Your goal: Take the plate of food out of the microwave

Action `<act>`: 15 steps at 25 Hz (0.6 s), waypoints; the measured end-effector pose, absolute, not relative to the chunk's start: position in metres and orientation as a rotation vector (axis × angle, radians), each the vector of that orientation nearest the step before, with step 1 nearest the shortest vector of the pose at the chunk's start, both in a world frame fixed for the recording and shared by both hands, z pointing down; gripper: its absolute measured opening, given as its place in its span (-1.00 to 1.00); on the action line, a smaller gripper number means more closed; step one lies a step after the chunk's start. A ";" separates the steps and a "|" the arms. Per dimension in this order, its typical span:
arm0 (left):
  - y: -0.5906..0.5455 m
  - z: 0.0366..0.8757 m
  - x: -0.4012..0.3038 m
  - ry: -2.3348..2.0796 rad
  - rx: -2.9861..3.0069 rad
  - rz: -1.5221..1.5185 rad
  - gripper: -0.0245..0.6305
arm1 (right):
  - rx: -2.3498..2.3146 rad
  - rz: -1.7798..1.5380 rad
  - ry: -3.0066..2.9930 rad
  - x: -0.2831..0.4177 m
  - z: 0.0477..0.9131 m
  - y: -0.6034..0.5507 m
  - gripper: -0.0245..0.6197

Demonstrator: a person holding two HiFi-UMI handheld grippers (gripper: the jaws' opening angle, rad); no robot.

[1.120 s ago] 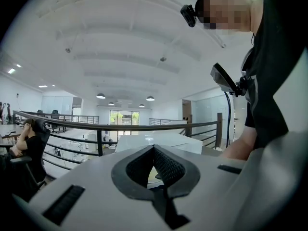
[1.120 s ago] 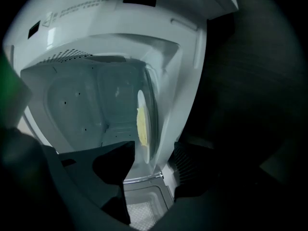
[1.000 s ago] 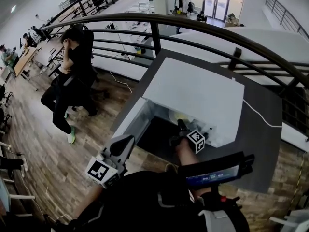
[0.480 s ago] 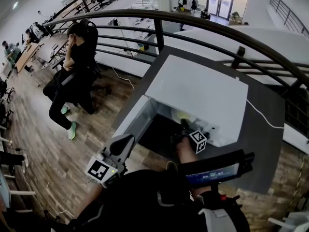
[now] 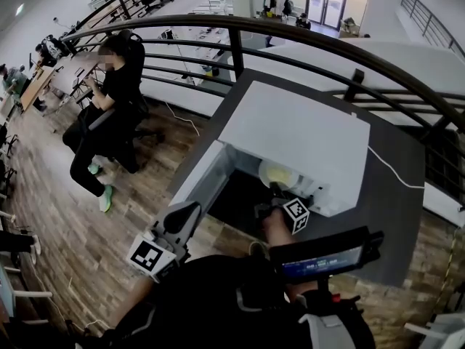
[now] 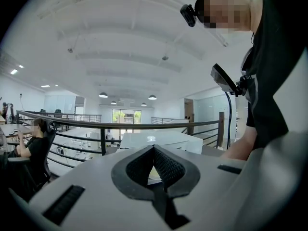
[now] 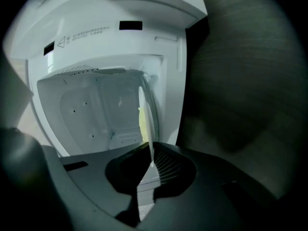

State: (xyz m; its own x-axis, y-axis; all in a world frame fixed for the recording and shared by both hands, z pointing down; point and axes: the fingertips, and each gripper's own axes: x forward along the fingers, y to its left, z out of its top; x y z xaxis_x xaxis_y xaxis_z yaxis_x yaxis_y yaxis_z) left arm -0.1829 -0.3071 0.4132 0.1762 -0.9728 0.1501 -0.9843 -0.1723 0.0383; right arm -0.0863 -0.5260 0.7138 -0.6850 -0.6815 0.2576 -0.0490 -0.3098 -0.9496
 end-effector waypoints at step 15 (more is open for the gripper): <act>-0.289 0.413 -0.185 -1.889 2.354 0.068 -0.91 | -0.865 -2.033 1.664 -0.080 0.703 -0.485 -0.87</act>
